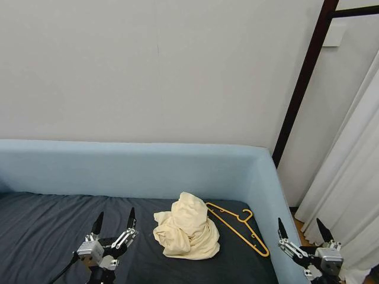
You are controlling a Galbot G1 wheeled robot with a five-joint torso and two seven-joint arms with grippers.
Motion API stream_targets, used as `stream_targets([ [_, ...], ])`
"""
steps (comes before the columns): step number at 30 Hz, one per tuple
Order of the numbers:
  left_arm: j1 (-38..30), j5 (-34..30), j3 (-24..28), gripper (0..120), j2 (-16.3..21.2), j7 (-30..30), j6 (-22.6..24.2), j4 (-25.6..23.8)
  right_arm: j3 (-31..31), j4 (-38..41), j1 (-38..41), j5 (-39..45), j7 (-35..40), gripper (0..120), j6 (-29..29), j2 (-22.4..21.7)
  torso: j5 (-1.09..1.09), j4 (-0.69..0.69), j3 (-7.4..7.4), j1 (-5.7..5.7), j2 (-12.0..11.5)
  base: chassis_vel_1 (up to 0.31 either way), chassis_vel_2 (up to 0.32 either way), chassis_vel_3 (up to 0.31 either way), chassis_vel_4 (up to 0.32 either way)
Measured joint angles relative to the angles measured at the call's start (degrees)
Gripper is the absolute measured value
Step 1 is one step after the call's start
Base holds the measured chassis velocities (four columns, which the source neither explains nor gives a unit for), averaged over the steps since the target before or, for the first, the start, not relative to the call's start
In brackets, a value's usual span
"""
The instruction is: Pick up the clothes from the sofa and hang them on the clothes hanger.
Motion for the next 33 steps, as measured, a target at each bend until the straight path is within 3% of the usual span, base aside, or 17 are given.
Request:
stream_targets([
  [9, 0.35, 0.25, -0.15, 100, -0.34, -0.74, -0.16, 0.00, -0.32, -0.06, 0.54, 1.28, 0.39, 99, 0.25, -0.53, 0.00, 0.00, 0.00, 0.00, 0.00, 0.000, 0.000, 0.000, 0.000],
  [11, 0.32, 0.30, -0.15, 100, -0.31, -0.66, -0.27, 0.02, -0.32, -0.11, 0.64, 1.26, 0.28, 94, 0.36, -0.58, 0.00, 0.00, 0.00, 0.00, 0.00, 0.000, 0.000, 0.000, 0.000],
  [15, -0.01, 0.57, -0.05, 89, -0.31, -0.94, -0.31, 0.44, -0.23, -0.61, 0.89, 1.27, 0.29, 80, 0.51, -0.92, 0.00, 0.00, 0.00, 0.00, 0.00, 0.000, 0.000, 0.000, 0.000],
  [18, -0.30, 0.67, -0.01, 98, -0.26, -1.01, -0.32, 0.85, -0.13, -1.38, 1.29, 1.71, 0.45, 93, 0.52, -1.28, 0.00, 0.00, 0.00, 0.00, 0.00, 0.000, 0.000, 0.000, 0.000],
  [21, -0.44, 0.70, -0.08, 100, -0.18, -1.03, -0.32, 1.06, -0.14, -1.73, 1.59, 2.05, 0.46, 98, 0.50, -1.47, 0.00, 0.00, 0.00, 0.00, 0.00, 0.000, 0.000, 0.000, 0.000],
  [28, -0.56, 0.93, -0.10, 100, -0.44, -1.17, -0.32, 1.20, -0.43, -2.60, 2.22, 2.90, 0.46, 100, 0.30, -2.20, 0.00, 0.00, 0.00, 0.00, 0.00, 0.000, 0.000, 0.000, 0.000],
  [33, -0.27, 1.29, -0.85, 100, -0.74, -2.36, -0.32, 1.01, -1.81, -2.14, 3.93, 10.40, 1.40, 100, -2.65, -5.68, 0.00, -0.01, 0.00, 0.00, 0.00, 0.000, 0.000, 0.000, 0.000],
])
